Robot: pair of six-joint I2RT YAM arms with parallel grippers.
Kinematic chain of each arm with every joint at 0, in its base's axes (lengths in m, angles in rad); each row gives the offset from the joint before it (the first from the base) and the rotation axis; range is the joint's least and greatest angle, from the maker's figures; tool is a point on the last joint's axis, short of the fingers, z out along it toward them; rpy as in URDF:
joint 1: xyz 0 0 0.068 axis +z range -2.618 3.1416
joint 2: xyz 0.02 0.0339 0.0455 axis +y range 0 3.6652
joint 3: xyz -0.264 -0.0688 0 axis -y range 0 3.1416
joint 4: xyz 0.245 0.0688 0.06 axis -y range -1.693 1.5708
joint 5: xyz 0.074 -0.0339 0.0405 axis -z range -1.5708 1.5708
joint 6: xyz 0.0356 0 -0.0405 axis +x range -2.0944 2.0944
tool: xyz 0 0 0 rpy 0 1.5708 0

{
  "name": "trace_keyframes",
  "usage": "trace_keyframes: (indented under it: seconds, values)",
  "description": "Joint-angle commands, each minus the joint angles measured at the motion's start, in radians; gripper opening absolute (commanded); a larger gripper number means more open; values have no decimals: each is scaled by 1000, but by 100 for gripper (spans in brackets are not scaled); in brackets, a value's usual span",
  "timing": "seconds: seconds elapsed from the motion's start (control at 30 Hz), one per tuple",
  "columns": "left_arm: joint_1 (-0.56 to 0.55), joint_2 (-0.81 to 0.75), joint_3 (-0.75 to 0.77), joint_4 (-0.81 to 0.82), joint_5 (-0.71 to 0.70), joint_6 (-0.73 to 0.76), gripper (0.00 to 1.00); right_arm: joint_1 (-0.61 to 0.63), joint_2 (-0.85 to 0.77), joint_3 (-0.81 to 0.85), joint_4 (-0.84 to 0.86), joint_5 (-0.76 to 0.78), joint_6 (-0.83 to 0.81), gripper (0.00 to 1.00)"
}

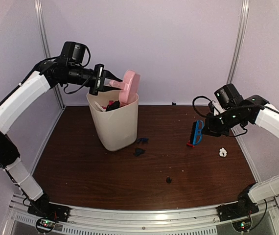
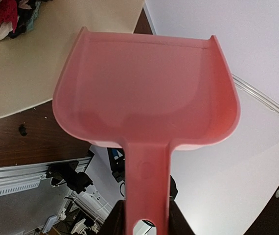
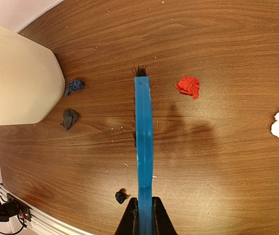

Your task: Sweep away the paper scraps from the table

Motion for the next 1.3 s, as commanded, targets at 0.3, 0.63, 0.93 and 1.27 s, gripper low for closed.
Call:
trace_keyframes:
  seconds: [0.3,0.63,0.93,1.27]
  values:
    - [43,-165,-38,84,-126,41,0,-8,-10,-1,77,-103,-6,0]
    - [42,-202,22,-51,-300,475,0,-7,158,74,393,-463,166,0]
    - [-62,-328,-123,-90,-558,852,0,16,381,120,614,-563,406,0]
    - [-263,-432,-267,-15,-797,1070,0,88,612,241,618,-579,453,0]
